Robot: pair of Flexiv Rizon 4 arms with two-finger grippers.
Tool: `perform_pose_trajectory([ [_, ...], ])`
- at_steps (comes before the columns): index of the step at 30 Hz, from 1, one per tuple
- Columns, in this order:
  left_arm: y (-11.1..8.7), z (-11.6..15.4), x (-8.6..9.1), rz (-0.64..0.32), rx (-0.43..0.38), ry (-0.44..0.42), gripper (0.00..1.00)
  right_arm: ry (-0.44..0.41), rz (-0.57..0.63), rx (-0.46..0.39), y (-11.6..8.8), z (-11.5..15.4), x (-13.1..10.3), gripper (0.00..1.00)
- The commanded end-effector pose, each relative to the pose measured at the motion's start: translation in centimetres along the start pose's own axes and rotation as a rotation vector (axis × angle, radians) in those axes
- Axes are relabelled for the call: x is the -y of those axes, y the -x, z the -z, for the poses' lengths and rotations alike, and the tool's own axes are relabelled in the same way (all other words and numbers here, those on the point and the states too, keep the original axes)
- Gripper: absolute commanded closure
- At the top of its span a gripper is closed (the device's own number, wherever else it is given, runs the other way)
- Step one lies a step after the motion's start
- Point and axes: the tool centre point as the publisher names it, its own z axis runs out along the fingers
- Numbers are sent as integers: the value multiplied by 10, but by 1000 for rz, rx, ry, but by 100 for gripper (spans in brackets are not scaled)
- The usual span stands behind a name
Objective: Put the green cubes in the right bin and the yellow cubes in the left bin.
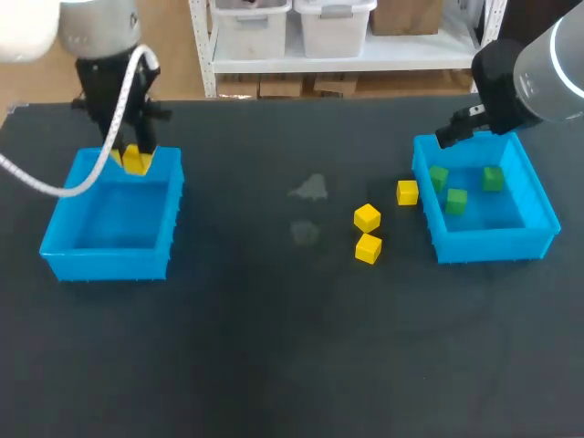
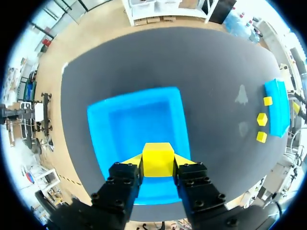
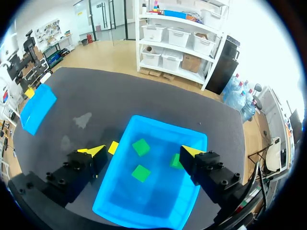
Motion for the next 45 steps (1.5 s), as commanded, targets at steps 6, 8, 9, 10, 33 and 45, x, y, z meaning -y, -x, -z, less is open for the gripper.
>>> perform_pose_trajectory([
  [6,-37,-25,3,21,87,-29,100,-7,-2,9,-3,1,-1,0],
  [8,-39,-30,4,18,73,-29,100,-7,-2,9,-3,1,-1,0],
  [9,-40,-32,4,17,70,-27,76,-7,-2,9,-3,1,-1,0],
  [10,-40,-33,4,13,65,-26,22,-7,-2,9,-3,1,-1,0],
  [33,65,20,159,-504,194,-96,0,-7,-2,9,-3,1,-1,0],
  [45,83,9,269,-765,182,-174,0,-7,-2,9,-3,1,-1,0],
])
